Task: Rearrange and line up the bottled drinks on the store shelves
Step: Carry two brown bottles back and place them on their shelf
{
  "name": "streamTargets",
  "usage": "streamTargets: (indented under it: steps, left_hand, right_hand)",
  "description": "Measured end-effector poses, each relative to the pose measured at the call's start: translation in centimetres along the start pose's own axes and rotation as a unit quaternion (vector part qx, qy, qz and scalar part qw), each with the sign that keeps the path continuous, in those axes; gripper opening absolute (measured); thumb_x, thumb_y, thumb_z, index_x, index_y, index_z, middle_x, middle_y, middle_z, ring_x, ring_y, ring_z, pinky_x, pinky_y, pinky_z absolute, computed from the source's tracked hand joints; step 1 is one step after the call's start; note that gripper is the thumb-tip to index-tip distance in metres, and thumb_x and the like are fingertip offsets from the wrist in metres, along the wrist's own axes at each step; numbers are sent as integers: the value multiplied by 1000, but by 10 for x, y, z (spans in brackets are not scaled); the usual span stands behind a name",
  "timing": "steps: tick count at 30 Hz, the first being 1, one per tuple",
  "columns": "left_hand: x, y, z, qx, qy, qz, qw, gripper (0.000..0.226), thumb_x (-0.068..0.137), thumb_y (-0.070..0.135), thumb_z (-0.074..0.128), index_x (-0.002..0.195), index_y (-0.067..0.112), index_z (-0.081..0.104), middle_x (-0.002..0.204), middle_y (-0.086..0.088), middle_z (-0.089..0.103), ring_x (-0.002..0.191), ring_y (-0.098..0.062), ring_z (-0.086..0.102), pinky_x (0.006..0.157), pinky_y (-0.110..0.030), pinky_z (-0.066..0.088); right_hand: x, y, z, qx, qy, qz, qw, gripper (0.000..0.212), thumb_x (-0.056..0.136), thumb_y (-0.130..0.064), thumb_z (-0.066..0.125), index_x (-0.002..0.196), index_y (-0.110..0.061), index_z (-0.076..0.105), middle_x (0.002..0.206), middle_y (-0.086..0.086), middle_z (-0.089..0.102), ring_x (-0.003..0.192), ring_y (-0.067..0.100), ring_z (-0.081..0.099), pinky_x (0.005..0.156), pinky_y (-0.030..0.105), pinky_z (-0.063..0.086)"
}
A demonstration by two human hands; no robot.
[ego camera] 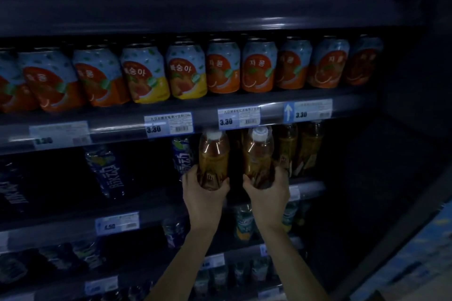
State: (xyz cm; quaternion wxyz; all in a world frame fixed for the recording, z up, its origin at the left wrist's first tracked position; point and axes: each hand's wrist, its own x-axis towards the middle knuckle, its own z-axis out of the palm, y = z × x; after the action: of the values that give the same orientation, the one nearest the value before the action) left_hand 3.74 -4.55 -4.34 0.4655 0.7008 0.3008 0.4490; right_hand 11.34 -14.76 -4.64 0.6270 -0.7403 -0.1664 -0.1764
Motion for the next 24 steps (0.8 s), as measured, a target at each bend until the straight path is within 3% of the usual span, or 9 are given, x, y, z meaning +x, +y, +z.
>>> streamTargets:
  steps: [2,5,10,16,24]
  left_hand:
    - [4,0,5,4,9,-13,1000,78,66,33,85,132,15,48,115,9,48,108,-7,50,98,-35,47]
    - [10,1,13,15,22,-25,999,82,67,32,85,135,10,45,119,4,48,112,-13,50,99,-39,47]
    - [18,2,25,25,44,-30,998,77,67,27,86,131,8,48,114,7,46,110,-11,49,100,-32,44]
    - [15,0,35,31,57,-40,997,74,68,27,85,128,8,47,113,2,46,103,-4,44,94,-22,39]
    - [9,-3,34,48,30,-32,998,79,72,35,81,135,13,38,119,5,41,105,5,35,96,-19,33]
  right_hand:
    - [6,1,4,-4,-3,-1,1000,65,70,-30,83,124,-12,54,115,1,55,106,9,53,88,19,43]
    - [13,2,12,-7,-9,3,1000,69,70,-31,83,128,-10,52,119,2,56,108,10,53,90,24,45]
    - [19,3,25,-17,-23,19,999,71,72,-30,81,132,-11,48,121,-4,50,106,-1,44,87,18,40]
    - [19,7,35,-13,-22,36,999,71,77,-30,78,135,-8,44,122,-2,49,111,5,45,90,19,38]
    - [8,10,35,-51,-39,26,998,74,84,-32,71,144,-7,35,143,10,42,130,21,41,100,21,31]
